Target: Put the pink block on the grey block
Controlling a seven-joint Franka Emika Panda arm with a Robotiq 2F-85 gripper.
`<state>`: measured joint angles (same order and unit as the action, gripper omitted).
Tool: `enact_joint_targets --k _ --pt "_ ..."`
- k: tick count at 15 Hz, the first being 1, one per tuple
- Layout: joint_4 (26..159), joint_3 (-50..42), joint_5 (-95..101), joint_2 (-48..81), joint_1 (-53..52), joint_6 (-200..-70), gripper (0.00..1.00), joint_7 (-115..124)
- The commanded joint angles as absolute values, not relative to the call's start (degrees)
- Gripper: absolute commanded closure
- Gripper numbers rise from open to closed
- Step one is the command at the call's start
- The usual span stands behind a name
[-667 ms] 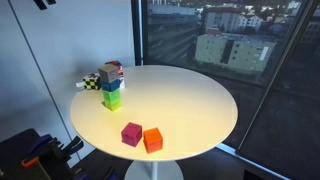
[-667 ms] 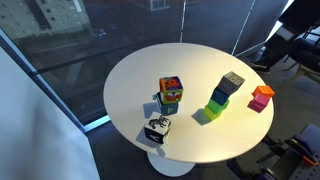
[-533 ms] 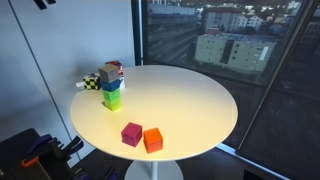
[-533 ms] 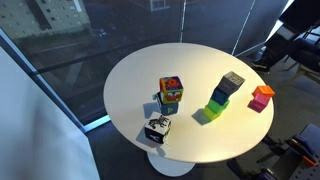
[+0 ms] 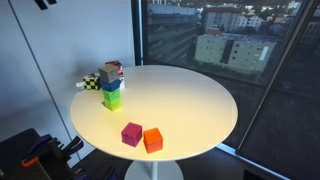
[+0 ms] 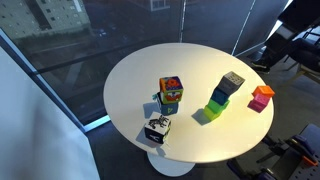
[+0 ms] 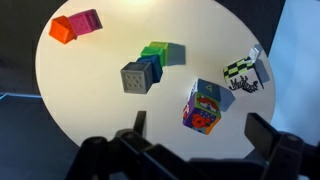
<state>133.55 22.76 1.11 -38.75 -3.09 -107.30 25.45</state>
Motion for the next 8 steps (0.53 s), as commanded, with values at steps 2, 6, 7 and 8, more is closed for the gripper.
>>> enact_joint_targets --k 2,6,7,8 --pt "132.0 19.9 2.5 -37.9 -2.8 -107.9 0.0 25.9" --pt "130.9 16.7 2.2 -38.2 -1.9 -107.8 0.0 25.5" --pt "130.5 15.7 2.0 -38.2 -1.6 -107.5 0.0 25.4" --pt "130.1 14.9 2.0 -38.2 -1.2 -107.4 0.0 25.4"
